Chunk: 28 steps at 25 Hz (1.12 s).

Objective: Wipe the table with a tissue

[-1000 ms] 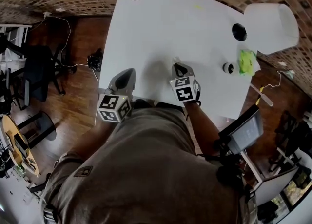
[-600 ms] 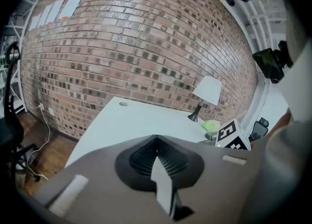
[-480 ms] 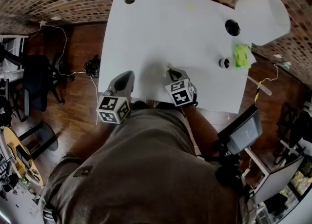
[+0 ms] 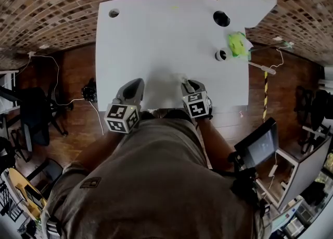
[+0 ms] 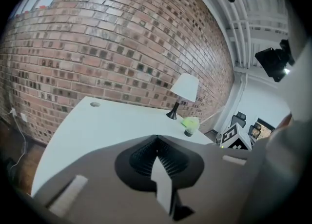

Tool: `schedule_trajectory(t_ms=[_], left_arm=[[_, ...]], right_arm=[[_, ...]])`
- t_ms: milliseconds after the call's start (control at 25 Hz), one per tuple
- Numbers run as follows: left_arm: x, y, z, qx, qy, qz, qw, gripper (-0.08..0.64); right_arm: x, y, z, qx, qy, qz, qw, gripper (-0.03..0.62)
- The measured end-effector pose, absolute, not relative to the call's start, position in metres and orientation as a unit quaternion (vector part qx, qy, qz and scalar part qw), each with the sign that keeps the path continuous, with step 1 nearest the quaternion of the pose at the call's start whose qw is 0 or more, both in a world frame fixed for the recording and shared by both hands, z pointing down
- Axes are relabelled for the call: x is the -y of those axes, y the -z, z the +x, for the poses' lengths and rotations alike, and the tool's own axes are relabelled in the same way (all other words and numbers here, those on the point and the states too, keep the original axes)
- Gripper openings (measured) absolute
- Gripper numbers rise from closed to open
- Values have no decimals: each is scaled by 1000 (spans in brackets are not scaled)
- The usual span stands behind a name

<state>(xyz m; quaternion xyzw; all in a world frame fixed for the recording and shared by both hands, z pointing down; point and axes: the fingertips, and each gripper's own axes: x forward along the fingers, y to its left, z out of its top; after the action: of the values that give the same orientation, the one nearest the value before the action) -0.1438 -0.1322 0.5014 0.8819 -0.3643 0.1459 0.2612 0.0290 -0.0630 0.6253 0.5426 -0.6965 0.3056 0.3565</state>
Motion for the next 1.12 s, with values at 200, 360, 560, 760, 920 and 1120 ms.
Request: schedule_trajectory(t_ms=[200,360,560,760,920,1120], left_arm=[[122,-500,-140,341,-143,890,266,2],[109,-501,-125,318,-137,898,270,2],[94,-490,-109,316,-125,904,258,2],[75,-480,-96,337,-122,903,238,2],[42,-475,-71,346,-126,901,229,2],[-1,-470,-47,361,-130,899,213,2]], right_arm=[[56,-599,32,687,-292,578,330,137],[47,-571,33,690,-272,602,295,92],[41,-536,29,705,-261,619,227,25],[34,-505,32,736,-237,610,175,14],[11,-476,50,755,-212,603,145,14],[-26,-461,68,773,-203,588,127,14]])
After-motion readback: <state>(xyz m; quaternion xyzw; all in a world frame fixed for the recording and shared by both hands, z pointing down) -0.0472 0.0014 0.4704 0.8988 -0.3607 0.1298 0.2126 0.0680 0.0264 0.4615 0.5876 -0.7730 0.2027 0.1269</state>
